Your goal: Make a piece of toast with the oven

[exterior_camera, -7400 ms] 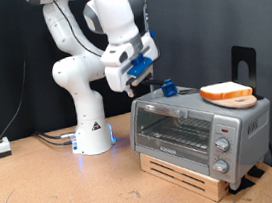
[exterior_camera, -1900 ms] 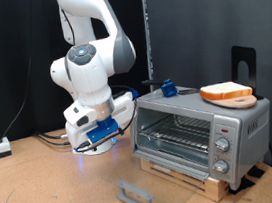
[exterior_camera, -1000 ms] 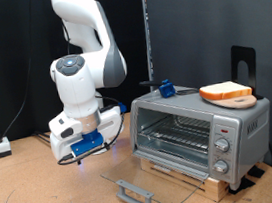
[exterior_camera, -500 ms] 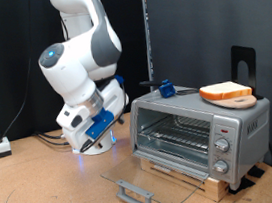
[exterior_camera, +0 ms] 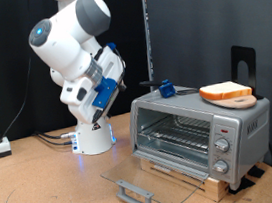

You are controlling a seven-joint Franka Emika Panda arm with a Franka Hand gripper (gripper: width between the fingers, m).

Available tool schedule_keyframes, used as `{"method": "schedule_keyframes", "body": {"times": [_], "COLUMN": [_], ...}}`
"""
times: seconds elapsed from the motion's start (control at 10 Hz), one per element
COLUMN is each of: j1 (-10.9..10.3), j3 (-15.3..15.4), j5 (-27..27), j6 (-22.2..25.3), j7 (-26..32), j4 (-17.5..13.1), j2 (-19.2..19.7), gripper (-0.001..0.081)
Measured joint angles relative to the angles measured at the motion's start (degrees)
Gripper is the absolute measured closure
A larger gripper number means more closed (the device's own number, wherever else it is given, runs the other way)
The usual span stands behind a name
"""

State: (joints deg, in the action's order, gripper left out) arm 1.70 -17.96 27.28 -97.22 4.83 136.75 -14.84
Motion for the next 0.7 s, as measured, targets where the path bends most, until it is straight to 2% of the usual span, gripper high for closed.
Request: {"method": "schedule_keyframes", "body": {"times": [0.2, 0.4, 0.7], "j1": [-0.39, -2.24, -4.94], "j3": [0.05, 0.88, 2.64], "j5": [1.91, 8.32, 12.16], "j6": [-0.02, -1.14, -0.81], "j7": [2.20, 9.92, 18.15], "j4": [0.07, 0.30, 0.85], "j2": [-0.01, -1.82, -6.06], "gripper": [-0.0003, -0.0003, -0.0003]}}
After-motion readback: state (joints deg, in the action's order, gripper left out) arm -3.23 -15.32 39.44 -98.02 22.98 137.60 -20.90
